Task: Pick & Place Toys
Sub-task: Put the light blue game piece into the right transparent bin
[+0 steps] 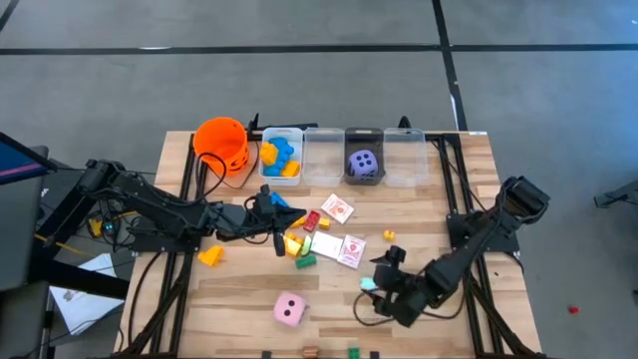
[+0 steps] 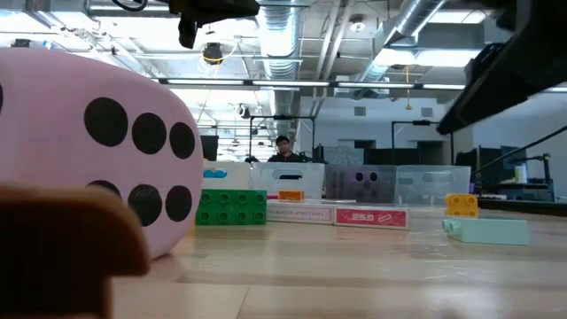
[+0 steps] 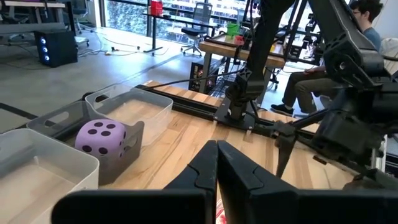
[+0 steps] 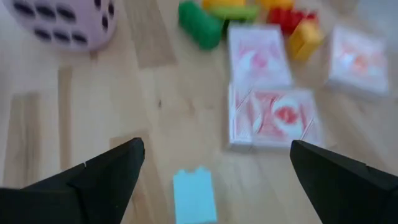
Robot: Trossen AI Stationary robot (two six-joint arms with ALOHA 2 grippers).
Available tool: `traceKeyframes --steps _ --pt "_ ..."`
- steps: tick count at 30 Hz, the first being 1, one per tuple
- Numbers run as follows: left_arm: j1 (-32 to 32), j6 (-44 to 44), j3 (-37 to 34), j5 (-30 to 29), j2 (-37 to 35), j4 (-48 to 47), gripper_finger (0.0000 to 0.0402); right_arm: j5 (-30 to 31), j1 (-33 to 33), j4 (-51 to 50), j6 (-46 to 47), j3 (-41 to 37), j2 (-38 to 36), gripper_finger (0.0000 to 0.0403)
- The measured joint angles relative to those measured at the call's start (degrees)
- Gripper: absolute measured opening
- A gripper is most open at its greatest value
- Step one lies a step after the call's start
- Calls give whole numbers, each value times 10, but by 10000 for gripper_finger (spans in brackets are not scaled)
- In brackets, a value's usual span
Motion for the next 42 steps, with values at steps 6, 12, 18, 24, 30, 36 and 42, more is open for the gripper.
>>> traceKeyframes --steps 6,12,18,24,30,36,42 --pt "0 0 0 0 0 0 0 116 53 96 3 -54 0 400" --pt "0 0 0 0 0 0 0 154 79 229 12 -133 0 400" --pt "0 0 0 0 0 0 0 179 98 335 12 -198 0 400" --pt "0 0 0 0 0 1 0 193 102 398 15 -222 47 400" --pt "9 17 0 0 0 14 0 186 89 568 -5 -220 187 400" --pt "21 17 0 0 0 14 0 190 76 693 -44 -198 267 400" --pt "17 -3 0 0 0 8 0 197 66 690 -64 -159 302 400"
